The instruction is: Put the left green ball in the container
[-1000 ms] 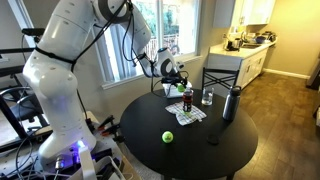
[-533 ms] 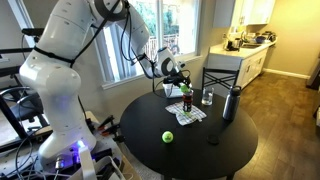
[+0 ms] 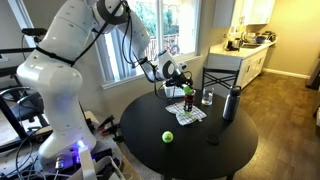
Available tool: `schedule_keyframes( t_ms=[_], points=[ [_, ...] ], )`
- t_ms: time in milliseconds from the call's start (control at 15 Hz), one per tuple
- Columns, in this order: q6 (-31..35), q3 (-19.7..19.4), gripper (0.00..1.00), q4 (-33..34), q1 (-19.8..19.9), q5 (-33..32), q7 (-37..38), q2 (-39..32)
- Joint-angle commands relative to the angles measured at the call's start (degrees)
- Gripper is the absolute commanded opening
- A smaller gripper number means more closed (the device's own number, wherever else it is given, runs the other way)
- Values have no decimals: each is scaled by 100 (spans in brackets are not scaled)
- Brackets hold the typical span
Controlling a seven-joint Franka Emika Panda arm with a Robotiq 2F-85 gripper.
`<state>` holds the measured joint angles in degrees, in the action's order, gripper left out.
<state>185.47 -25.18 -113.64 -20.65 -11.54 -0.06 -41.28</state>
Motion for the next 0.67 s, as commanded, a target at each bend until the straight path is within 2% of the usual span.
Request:
schedule_keyframes(
  t_ms=[0, 333, 600],
  points=[
    [247, -294, 43, 147, -293, 313, 16, -247],
    [336, 66, 43, 128, -91, 348, -139, -126],
    [470, 594, 43, 105, 308, 285, -258, 20]
  ],
)
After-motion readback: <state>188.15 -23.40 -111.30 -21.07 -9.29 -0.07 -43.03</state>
